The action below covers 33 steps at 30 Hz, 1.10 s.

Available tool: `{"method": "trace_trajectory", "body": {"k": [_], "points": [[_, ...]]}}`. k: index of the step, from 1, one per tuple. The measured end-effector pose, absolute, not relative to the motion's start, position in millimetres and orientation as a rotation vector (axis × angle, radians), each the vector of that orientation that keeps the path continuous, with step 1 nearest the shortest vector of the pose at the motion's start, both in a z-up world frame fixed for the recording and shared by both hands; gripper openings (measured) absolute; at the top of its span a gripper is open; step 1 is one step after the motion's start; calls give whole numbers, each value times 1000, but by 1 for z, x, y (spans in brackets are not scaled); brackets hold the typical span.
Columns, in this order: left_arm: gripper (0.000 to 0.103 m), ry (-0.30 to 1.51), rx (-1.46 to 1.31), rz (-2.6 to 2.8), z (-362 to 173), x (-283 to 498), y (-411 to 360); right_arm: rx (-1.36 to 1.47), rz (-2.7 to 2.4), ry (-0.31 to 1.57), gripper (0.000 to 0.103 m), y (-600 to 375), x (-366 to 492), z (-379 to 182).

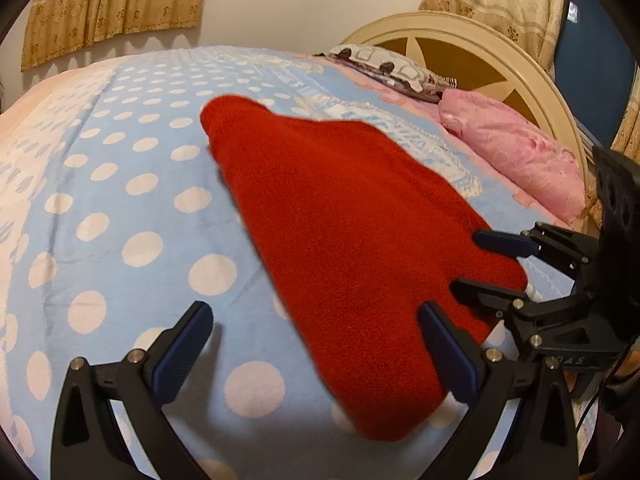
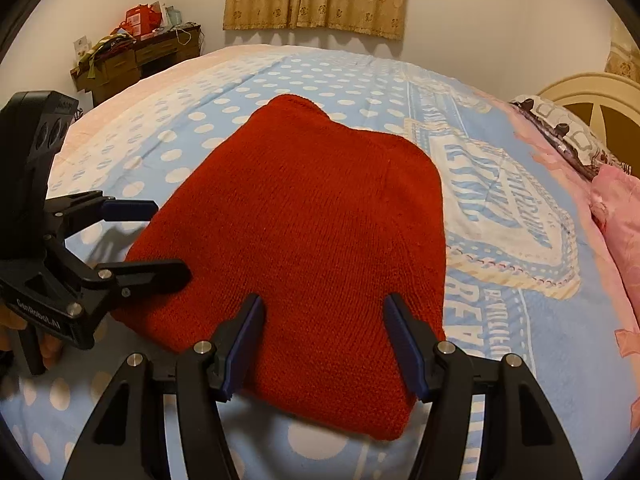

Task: Fold small clothes
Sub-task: 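Lower the right tool onto the folded red sweater edge and close it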

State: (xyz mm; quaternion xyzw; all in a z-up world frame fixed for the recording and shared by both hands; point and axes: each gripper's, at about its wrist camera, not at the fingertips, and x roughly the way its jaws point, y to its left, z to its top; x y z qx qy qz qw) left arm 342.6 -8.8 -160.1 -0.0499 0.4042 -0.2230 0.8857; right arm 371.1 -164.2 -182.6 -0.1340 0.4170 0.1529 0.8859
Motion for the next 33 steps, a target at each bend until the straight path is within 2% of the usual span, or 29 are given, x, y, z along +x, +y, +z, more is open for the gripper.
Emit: {"method": "trace_trajectory", "body": {"k": [5,10,12,16,21,27,33], "points": [[103,832,-103,-458,-160,342,-9,-221,387,890,63,-170,376,-152],[103,787,-148,-453,-150,341,-1,-40,512,890,63,-160,415,-123],[103,739,-182,-432,-139,339,8,-40,524,921,63,-148,434,-131],[103,754,-208,-405,-138,347,13,-1,400,1106,63,-158,478,-186],[103,854,-191,-445,-161,354,-4,147,495,1050,63,-187,471,-186],[103,837,-156,-429,-149,353,-9,220,507,916,63,-222,467,-156],[103,897,-204,-420,-168,365,-7,320,409,983,67,-258,494,-183]]}}
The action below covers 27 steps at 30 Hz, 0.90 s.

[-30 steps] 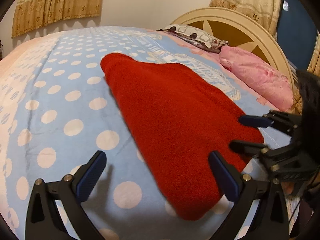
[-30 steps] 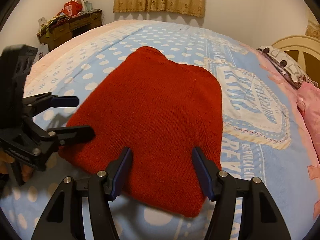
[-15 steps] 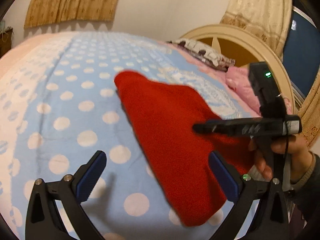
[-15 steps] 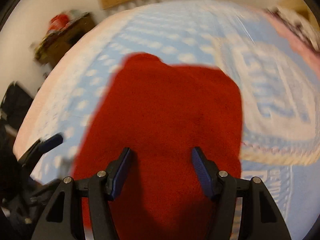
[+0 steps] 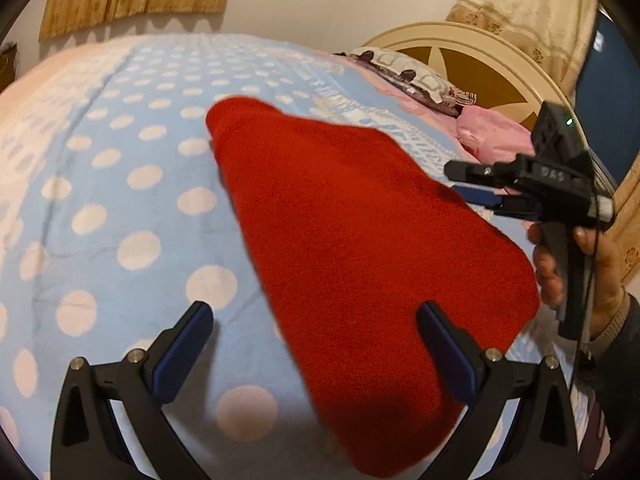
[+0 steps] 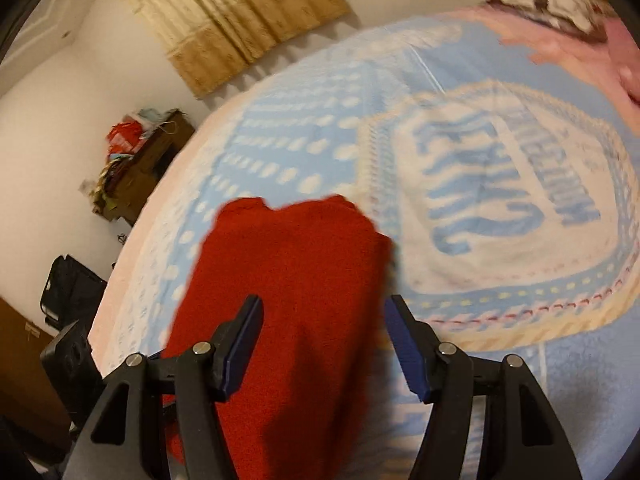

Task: Fold small clothes
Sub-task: 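Lower the right tool onto the folded red sweater edge and close it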

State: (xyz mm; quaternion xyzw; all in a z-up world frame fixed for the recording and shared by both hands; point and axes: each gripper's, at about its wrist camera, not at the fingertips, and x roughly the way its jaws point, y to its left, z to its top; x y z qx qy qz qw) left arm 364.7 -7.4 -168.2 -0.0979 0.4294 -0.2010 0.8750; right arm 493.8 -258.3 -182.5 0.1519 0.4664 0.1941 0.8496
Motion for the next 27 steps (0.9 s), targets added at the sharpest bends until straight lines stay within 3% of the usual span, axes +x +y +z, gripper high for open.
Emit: {"method": "trace_trajectory", "body": {"k": [12,27], "points": [[103,919,-212,-422,-175,365,-11,352,445,1024,79,-258,528,-214],[103,922,-208,-422,-177,369,-12,345,561,966,79,-231,548,-220]]}}
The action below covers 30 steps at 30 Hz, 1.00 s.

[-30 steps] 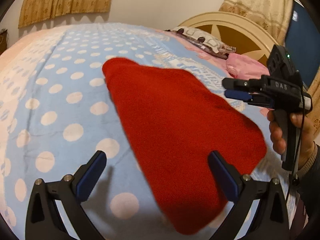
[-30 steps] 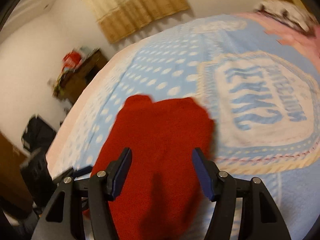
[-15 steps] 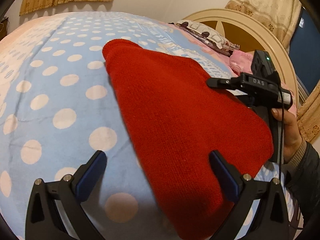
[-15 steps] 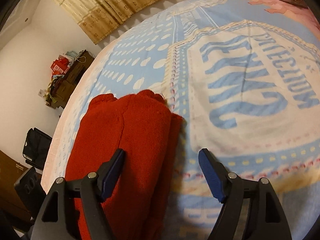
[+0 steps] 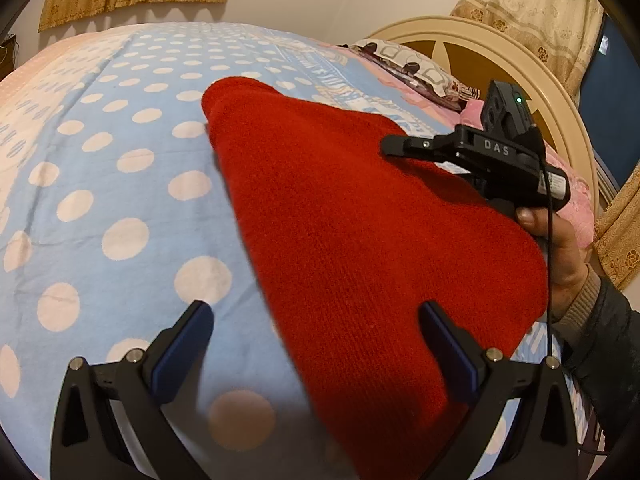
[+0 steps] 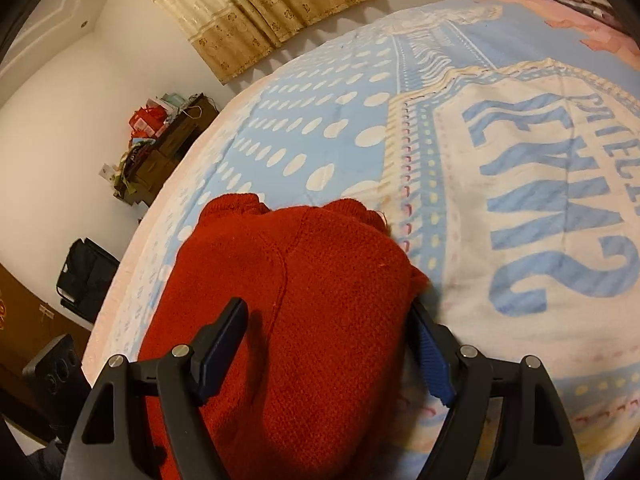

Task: Fold small clothes

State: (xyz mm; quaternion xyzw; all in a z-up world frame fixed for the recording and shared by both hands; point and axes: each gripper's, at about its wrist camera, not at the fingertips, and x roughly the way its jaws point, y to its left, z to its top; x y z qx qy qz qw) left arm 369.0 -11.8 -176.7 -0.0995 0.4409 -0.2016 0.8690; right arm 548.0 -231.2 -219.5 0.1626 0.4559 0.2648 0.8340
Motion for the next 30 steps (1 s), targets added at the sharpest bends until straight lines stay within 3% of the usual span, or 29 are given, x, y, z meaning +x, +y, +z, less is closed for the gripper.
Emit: {"method": "trace_trajectory", "body": {"k": [8,16,18,24,25,27,30], "points": [[103,927,-204,-423,-178,373,-14,480,574,967,51,-249,554,-228],[103,923,-206,-427,-179,371,-12,496,553,989,50,-248,549,-229],[103,925,-218,-434,-179,373,-11,462,571,979,37,-241,549,-229],[102,923,-221,-445,-177,373,-13,474,589,975,34,-240,551,-235],[99,923,-224,-451,-176,373,-13,470,589,973,34,-239,551,-235],[75,922,-256,-507,-175,374,-14,456,586,961,34,-238,549,-233],[63,927,-286,-525,-174,372,-14,430,599,933,31,-234,543,-226]]}}
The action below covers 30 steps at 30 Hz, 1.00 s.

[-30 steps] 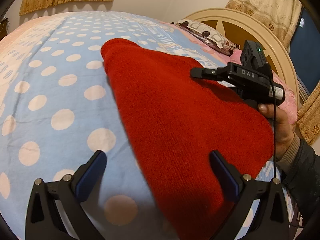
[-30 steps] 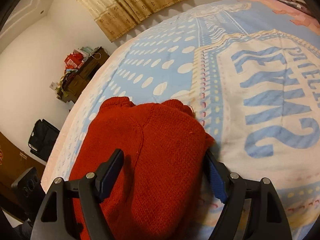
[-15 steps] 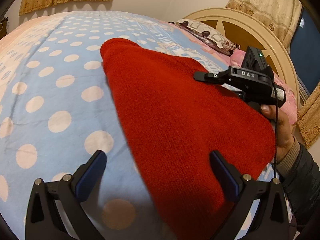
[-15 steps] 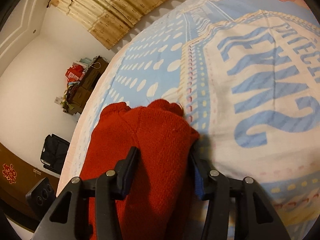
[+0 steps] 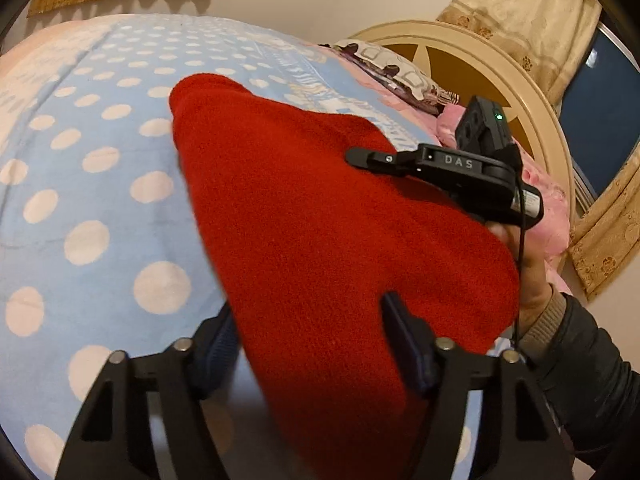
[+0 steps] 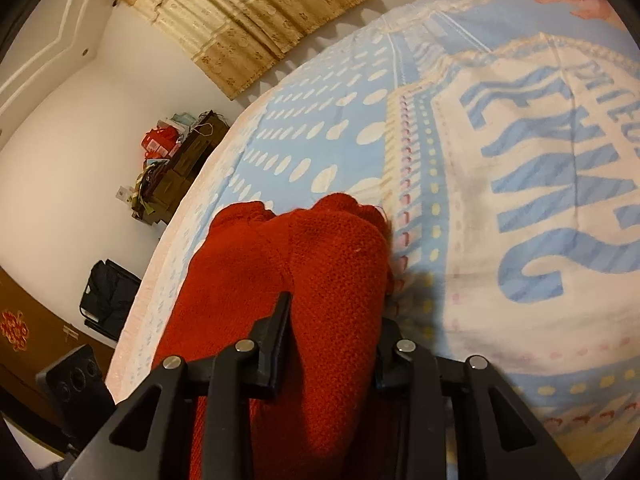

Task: Fold small clothes

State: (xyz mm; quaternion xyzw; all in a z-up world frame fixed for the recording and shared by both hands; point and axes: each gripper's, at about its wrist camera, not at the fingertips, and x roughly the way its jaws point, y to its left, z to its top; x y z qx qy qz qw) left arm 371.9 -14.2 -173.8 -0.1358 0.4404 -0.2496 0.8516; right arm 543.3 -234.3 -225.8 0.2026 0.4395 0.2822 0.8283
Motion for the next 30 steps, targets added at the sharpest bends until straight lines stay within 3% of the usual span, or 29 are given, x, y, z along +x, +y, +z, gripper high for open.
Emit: {"method": "trace_trajectory", "body": {"k": [3,6,30], "points": [[46,927,-314,-527,-168,371,-8,437,617,907,30,-232,541,-218],[40,925,-299,-518,-160,365,-6,433,636,885,29,-227,536,-210],[37,866,-188,-373,-114,267,32,376,801,869,29,-134,451,-170]]}}
